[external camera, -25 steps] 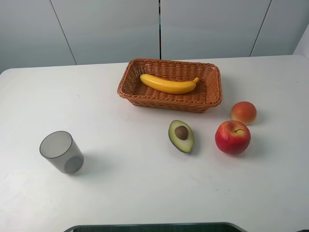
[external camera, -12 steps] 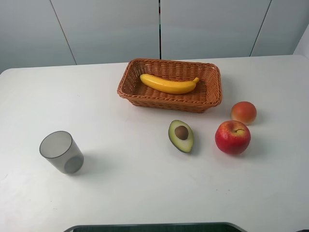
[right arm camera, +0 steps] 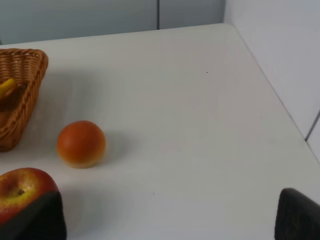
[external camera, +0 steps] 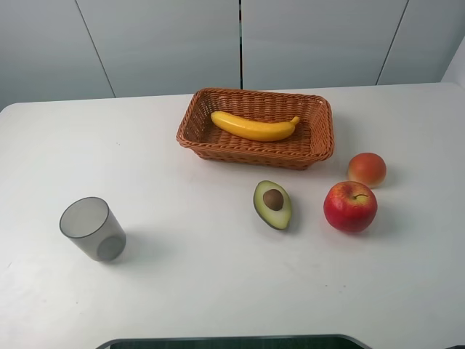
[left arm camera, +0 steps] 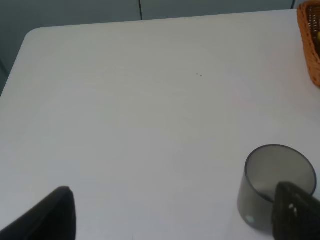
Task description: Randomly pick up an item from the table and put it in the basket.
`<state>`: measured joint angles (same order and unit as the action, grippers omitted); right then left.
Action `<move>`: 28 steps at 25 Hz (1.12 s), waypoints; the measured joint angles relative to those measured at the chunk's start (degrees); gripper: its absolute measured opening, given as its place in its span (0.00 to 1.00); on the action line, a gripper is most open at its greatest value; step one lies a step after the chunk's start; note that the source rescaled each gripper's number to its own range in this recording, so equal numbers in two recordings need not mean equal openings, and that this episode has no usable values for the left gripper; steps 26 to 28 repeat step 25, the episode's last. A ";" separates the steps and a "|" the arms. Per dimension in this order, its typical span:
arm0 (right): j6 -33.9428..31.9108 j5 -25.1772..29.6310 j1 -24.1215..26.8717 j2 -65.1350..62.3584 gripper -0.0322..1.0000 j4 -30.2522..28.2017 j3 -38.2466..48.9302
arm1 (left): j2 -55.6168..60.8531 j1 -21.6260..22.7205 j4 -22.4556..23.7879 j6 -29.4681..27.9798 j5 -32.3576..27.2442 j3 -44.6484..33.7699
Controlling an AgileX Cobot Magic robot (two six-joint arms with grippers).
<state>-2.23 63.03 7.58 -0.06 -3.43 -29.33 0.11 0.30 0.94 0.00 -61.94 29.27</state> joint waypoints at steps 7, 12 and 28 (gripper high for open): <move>0.00 0.00 -0.01 0.00 0.84 0.00 0.00 | 0.00 0.00 0.00 0.00 0.00 0.00; 0.00 0.00 -0.01 0.00 0.84 0.00 0.00 | 0.00 0.00 0.00 0.00 0.00 0.00; 0.10 -0.02 -0.01 0.00 0.84 0.00 0.00 | 0.00 0.00 0.00 0.00 0.00 0.00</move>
